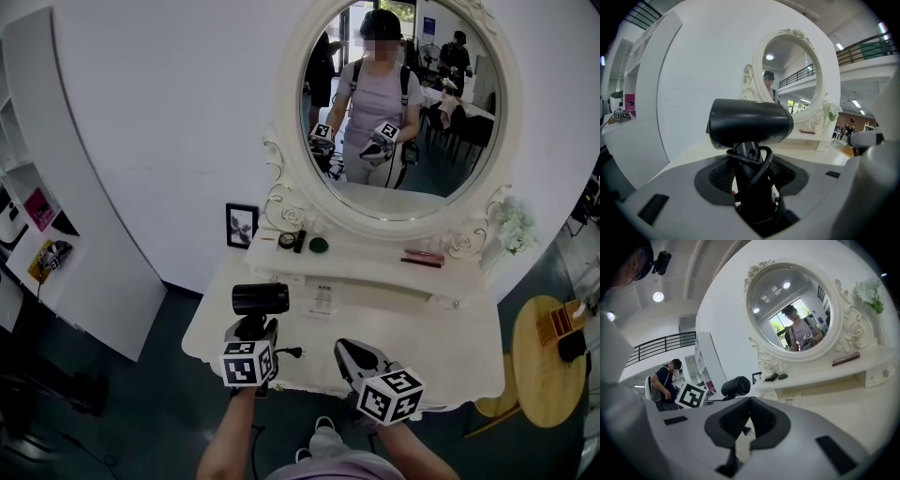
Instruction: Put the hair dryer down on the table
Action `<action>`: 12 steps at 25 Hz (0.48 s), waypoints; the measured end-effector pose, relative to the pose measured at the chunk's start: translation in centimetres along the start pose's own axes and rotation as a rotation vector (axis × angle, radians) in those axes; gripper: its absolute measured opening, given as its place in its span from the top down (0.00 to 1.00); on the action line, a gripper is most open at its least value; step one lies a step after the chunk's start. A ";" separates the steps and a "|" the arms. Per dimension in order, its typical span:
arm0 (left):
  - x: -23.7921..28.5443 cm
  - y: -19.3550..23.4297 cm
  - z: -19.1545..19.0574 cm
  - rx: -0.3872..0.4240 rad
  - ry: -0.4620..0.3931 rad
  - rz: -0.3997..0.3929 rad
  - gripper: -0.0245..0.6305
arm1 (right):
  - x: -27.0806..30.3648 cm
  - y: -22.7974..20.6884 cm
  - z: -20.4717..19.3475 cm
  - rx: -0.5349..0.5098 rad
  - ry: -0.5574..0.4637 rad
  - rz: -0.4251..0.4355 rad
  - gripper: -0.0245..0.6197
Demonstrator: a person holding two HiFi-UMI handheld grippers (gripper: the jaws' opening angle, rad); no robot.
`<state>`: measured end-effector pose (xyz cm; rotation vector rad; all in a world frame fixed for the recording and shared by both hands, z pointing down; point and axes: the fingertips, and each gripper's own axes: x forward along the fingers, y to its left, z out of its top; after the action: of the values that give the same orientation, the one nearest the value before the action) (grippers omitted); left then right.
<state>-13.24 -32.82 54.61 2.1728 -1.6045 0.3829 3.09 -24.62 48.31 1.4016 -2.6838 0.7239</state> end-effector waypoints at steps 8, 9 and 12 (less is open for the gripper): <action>2.5 0.5 -2.1 0.034 0.092 0.015 0.64 | -0.1 -0.9 -0.3 -0.005 0.006 -0.017 0.96; 2.7 0.5 -2.3 0.040 0.103 0.015 0.64 | -0.1 -1.0 -0.3 -0.003 0.007 -0.019 0.96; 3.4 0.5 -2.7 0.049 0.129 0.018 0.64 | 0.0 -1.3 -0.4 0.001 0.009 -0.020 0.96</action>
<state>-12.68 -34.51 58.60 2.1241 -1.5606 0.5622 4.05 -25.05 49.15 1.4201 -2.6589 0.7278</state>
